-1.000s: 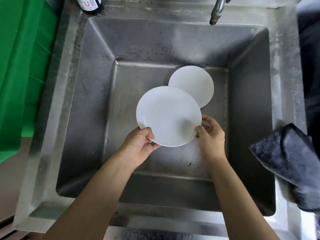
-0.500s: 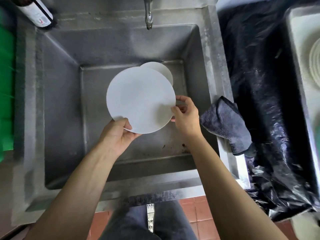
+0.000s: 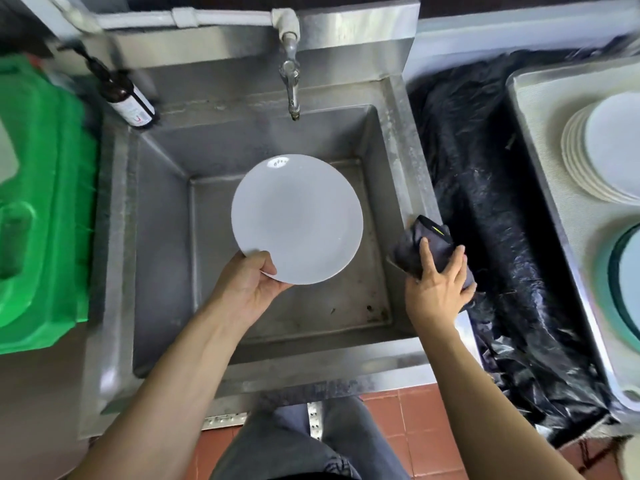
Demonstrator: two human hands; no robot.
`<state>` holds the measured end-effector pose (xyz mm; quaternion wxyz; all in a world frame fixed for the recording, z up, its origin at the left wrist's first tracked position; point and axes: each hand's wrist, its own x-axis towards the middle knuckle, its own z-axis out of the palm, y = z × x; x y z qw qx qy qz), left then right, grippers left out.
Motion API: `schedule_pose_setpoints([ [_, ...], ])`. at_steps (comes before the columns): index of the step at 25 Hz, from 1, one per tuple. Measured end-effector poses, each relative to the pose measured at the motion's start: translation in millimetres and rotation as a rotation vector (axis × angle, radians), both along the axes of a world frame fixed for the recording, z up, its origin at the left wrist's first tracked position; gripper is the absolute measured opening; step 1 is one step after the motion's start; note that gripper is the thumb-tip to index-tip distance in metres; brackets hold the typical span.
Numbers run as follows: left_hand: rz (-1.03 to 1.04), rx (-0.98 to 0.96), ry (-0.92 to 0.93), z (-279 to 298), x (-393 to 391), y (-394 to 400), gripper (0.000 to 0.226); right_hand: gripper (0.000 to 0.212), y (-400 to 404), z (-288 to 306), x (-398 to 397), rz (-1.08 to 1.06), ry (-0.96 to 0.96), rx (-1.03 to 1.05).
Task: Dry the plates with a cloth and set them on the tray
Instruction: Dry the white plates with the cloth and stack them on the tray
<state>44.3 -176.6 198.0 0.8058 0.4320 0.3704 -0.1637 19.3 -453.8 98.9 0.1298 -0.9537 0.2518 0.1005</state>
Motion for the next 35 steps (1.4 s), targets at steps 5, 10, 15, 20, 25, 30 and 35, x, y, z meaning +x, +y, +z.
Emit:
schedule_pose_setpoints([
  [5,-0.032,0.011,-0.044,32,1,-6,0.063,0.051,-29,19,0,-0.002,-0.14,0.132],
  [10,-0.049,0.033,-0.078,53,-1,-2,0.059,0.045,-15,77,16,-0.069,-0.493,0.367],
  [15,-0.082,0.038,-0.09,72,-3,3,0.053,0.065,47,158,47,0.136,-0.824,0.471],
  [20,-0.167,0.027,-0.142,91,-8,6,0.046,0.06,108,186,59,0.414,-0.758,0.291],
  [25,-0.239,0.135,-0.199,102,-16,10,0.035,0.056,139,178,53,0.471,-0.654,0.557],
  [30,-0.283,0.228,-0.294,116,-17,21,0.031,0.055,164,181,39,0.751,-0.632,0.803],
  [35,-0.331,0.245,-0.316,130,-21,17,0.035,0.056,155,194,61,0.512,-0.681,0.791],
])
